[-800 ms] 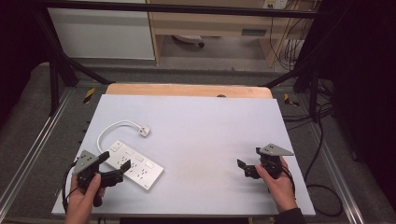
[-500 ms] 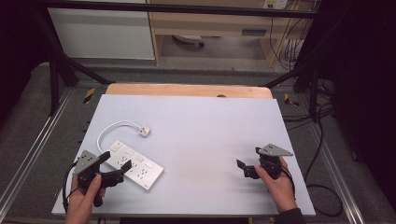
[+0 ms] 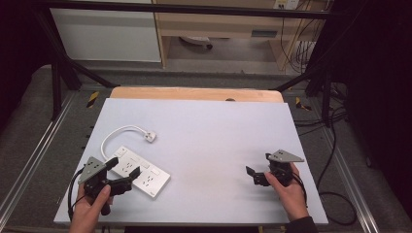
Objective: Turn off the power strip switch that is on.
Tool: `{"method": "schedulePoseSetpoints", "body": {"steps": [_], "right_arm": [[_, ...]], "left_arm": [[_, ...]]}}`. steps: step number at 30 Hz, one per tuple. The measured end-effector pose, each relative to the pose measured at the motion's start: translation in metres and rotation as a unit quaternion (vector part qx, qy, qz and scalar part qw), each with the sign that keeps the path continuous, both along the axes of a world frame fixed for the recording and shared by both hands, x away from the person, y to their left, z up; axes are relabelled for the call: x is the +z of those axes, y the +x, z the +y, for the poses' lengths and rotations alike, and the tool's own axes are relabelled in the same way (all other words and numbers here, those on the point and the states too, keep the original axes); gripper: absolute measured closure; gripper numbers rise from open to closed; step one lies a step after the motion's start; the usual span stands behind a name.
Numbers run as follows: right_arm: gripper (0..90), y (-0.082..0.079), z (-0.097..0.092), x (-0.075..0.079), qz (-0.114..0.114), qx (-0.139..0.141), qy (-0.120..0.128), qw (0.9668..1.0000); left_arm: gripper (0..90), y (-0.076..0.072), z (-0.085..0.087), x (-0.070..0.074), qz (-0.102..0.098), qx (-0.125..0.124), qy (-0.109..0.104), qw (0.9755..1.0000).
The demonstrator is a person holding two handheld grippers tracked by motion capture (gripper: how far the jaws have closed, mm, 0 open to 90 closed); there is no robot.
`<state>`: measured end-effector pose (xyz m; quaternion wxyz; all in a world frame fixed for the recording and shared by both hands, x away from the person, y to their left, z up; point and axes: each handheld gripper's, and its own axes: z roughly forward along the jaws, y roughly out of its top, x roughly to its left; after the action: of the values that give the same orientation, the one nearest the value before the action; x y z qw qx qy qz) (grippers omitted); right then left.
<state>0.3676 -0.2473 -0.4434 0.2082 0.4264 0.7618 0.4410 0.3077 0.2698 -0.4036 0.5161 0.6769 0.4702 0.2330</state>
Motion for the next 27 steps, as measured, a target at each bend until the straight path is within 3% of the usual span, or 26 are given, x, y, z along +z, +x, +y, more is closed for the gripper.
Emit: {"method": "schedulePoseSetpoints", "body": {"steps": [14, 27], "right_arm": [[4.1, 0.0, 0.0, 0.001, -0.002, 0.001, -0.001, 1.0], [4.0, -0.001, 0.001, 0.001, -0.004, 0.005, 0.002, 1.0]], "left_arm": [[6.9, -0.004, -0.002, 0.007, -0.01, -0.013, -0.014, 0.9998], [6.1, 0.0, -0.007, 0.03, -0.013, -0.023, -0.022, 0.9994]]}}
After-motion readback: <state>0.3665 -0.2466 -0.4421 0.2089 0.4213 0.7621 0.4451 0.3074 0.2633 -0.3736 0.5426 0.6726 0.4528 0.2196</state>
